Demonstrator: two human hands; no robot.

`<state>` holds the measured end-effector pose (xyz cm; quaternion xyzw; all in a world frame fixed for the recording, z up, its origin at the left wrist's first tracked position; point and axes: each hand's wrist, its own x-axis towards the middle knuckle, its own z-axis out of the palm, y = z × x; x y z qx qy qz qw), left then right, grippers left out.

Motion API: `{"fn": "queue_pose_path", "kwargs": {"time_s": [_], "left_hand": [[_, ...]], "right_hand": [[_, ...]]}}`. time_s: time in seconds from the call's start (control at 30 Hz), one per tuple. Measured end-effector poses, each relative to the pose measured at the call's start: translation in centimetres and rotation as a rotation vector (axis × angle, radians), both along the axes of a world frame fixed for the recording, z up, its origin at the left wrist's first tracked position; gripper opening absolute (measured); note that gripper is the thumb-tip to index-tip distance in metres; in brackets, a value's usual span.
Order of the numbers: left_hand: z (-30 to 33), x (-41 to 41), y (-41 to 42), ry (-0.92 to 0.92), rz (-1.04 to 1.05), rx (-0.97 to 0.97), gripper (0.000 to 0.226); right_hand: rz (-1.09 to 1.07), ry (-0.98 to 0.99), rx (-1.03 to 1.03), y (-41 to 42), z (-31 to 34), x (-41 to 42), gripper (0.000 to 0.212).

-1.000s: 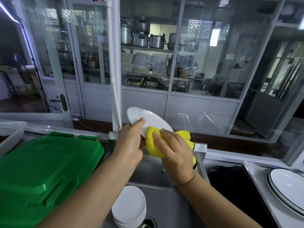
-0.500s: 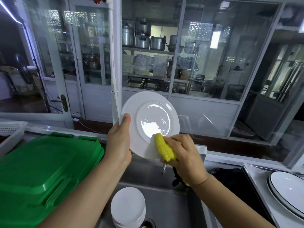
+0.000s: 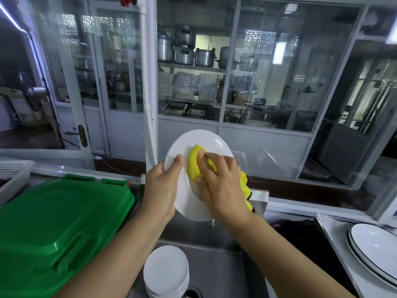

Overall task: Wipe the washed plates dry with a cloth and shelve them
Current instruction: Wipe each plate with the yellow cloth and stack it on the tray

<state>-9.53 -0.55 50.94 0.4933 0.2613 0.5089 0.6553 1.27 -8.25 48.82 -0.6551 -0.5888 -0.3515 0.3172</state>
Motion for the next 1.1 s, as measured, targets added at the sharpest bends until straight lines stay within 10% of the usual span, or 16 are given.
{"fn": "queue_pose_path", "kwargs": {"time_s": [0.8,1.1], "left_hand": [[0.9,-1.5,1.2,0.067,-0.079,0.039,0.017],[0.4,-1.9,1.0,0.144,-0.119,0.156,0.042]], "right_hand": [[0.162,-0.187,-0.031,-2.8,-2.9,2.1,0.035],[0.019,0.027,0.147,-2.3,1.3,5.4,0.037]]}}
